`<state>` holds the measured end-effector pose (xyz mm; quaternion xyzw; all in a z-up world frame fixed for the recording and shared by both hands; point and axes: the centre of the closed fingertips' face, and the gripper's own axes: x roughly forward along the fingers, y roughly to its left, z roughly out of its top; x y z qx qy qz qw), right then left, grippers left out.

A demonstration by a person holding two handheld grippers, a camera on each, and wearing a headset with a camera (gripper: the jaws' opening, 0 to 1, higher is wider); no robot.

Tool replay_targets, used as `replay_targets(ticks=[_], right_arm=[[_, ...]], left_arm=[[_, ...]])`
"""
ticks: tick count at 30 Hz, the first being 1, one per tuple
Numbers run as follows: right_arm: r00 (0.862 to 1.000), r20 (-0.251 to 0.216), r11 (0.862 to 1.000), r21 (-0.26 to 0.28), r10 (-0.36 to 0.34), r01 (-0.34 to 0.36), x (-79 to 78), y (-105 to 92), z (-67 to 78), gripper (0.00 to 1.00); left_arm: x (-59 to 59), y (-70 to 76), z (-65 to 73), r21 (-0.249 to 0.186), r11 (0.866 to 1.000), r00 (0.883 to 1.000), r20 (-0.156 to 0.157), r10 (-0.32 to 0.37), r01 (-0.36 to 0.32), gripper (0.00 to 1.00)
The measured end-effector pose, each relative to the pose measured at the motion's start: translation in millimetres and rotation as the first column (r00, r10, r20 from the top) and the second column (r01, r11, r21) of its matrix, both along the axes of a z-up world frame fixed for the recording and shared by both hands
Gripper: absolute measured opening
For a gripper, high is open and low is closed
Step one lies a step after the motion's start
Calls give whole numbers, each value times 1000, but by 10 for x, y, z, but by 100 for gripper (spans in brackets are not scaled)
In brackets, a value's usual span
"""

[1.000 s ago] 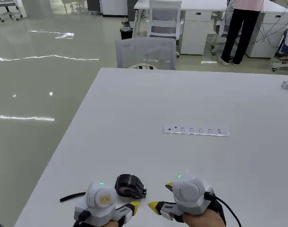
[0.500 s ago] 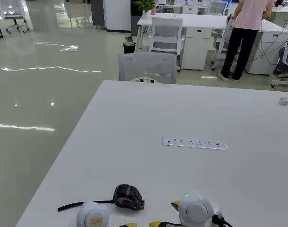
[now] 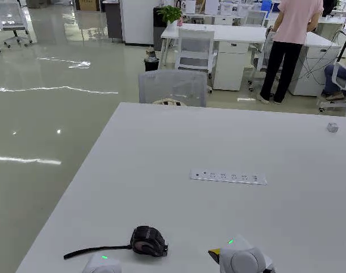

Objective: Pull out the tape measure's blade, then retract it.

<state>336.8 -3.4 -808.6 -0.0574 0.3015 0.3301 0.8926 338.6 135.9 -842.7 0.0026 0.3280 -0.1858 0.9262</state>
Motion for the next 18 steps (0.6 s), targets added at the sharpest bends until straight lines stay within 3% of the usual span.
replay_targets(ticks=[11,18], right_arm=[[999,2,999,19,-32,32,-160,-29,131,70],[999,2,998,33,-50,50,-268,-33,195,75]], left_arm=[[-68,-5,176,-14,1000,1000,23,-10,11,84],[-129,-2,195,-15,1000,1000,24,-15,15,87]])
